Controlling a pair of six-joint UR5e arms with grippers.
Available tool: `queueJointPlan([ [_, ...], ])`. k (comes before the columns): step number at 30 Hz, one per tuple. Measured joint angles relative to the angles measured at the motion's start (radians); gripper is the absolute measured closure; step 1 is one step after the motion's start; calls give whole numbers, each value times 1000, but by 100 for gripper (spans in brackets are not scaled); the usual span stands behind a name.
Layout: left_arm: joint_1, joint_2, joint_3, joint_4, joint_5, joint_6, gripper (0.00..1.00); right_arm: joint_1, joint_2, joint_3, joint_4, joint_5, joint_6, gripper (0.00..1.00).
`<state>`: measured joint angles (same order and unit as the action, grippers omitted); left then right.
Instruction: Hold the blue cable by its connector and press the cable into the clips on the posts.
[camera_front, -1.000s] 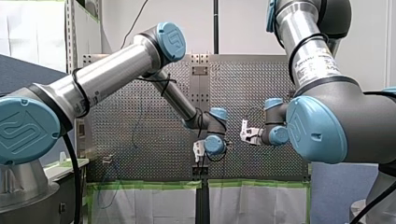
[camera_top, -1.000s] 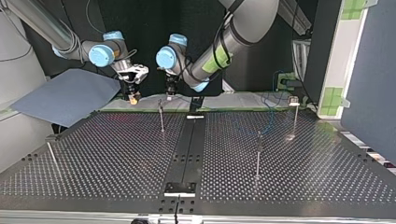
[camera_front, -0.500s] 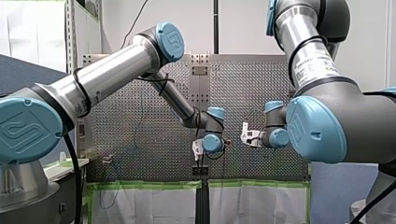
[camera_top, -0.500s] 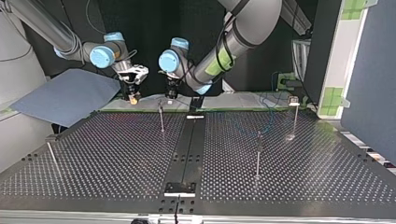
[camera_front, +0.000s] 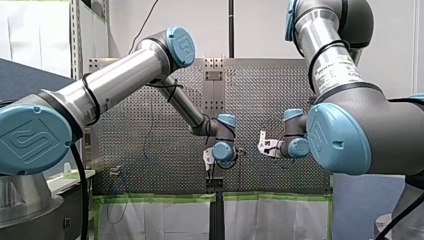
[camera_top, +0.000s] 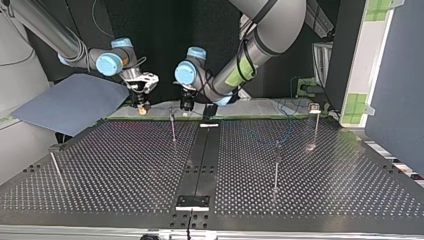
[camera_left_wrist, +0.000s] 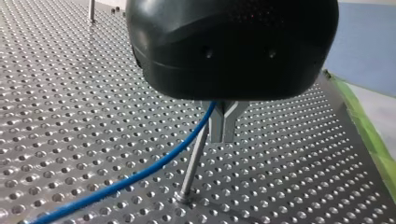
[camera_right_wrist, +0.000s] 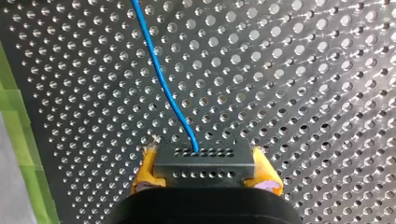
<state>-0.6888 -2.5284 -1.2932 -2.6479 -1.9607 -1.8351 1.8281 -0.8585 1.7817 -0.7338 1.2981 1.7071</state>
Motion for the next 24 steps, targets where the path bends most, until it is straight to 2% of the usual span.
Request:
queueJointPlan([
  [7, 2, -3, 23, -21, 13, 0, 100, -2, 0, -13, 2, -6, 1, 100],
  [16, 15, -59, 107, -102, 33, 4, 100, -8, 2, -33, 2, -10, 4, 100],
  [24, 39, -67, 187, -159, 34, 18, 100, -18, 5, -45, 1, -10, 5, 100],
])
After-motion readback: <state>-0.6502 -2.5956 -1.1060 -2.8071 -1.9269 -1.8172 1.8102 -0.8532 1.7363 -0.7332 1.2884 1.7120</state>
